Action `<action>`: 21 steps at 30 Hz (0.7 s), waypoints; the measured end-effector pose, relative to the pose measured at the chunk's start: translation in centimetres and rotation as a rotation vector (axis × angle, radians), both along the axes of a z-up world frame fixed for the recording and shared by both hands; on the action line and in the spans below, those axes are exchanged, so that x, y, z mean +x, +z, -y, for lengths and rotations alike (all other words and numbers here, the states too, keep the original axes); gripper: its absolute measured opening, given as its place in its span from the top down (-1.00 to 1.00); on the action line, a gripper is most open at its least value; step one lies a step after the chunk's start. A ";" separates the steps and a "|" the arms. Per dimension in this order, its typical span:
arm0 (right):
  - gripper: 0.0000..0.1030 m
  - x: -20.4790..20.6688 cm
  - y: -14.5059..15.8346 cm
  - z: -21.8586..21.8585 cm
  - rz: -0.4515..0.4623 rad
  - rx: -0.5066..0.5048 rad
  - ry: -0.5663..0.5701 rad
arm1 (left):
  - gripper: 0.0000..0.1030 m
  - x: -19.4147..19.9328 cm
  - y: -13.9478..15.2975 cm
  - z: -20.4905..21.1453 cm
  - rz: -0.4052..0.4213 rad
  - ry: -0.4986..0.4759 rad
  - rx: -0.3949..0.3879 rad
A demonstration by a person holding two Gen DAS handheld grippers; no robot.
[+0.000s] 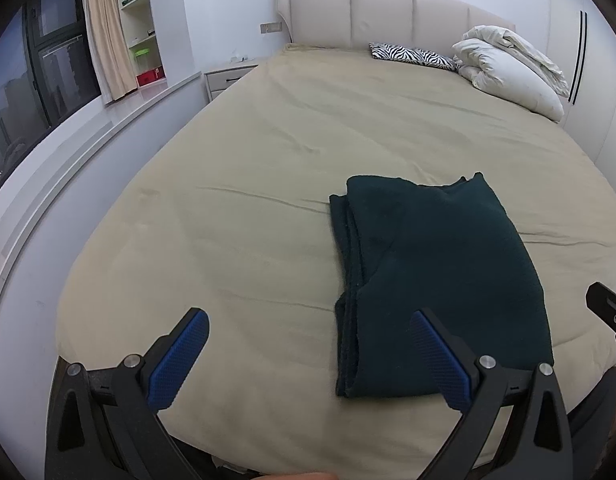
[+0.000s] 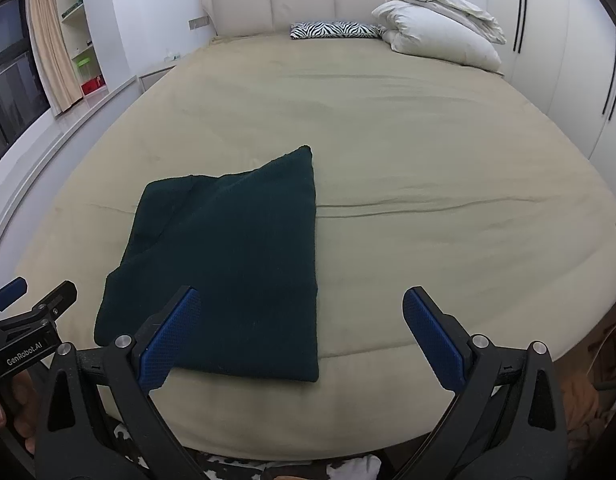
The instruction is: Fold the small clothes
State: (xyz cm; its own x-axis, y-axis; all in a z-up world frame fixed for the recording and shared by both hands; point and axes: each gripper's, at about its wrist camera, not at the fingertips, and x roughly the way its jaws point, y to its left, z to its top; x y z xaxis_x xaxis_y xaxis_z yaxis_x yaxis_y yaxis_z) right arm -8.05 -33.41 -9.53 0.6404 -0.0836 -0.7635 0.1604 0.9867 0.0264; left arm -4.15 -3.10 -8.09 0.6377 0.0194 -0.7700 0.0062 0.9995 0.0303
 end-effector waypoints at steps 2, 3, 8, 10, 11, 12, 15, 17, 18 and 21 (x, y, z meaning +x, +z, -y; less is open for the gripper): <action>-1.00 0.0 -0.1 -0.1 -0.003 -0.001 0.000 | -1.00 0.1 -0.1 -0.1 -0.004 -0.002 -0.002; -1.00 0.0 -0.1 -0.1 -0.004 -0.001 0.001 | -1.00 0.0 -0.2 -0.1 -0.005 -0.003 -0.003; -1.00 0.3 -0.3 -0.2 -0.008 -0.001 0.004 | -1.00 0.0 -0.3 -0.2 -0.007 -0.004 -0.006; -1.00 0.3 -0.3 -0.3 -0.009 -0.001 0.003 | -1.00 0.0 -0.3 -0.3 -0.008 -0.005 -0.008; -1.00 0.3 -0.3 -0.3 -0.009 -0.001 0.003 | -1.00 0.0 -0.3 -0.2 -0.008 -0.006 -0.008; -1.00 0.3 -0.4 -0.3 -0.009 -0.002 0.004 | -1.00 0.0 -0.3 -0.2 -0.008 -0.006 -0.009; -1.00 0.3 -0.4 -0.4 -0.010 -0.002 0.002 | -1.00 -0.1 -0.3 -0.2 -0.008 -0.007 -0.010; -1.00 0.3 -0.4 -0.5 -0.010 0.000 0.002 | -1.00 -0.1 -0.3 -0.2 -0.008 -0.008 -0.011; -1.00 0.3 -0.5 -0.5 -0.011 0.000 0.002 | -1.00 -0.1 -0.3 -0.2 -0.009 -0.008 -0.011; -1.00 0.4 -0.6 -0.5 -0.011 0.001 0.003 | -1.00 -0.1 -0.3 -0.2 -0.009 -0.009 -0.013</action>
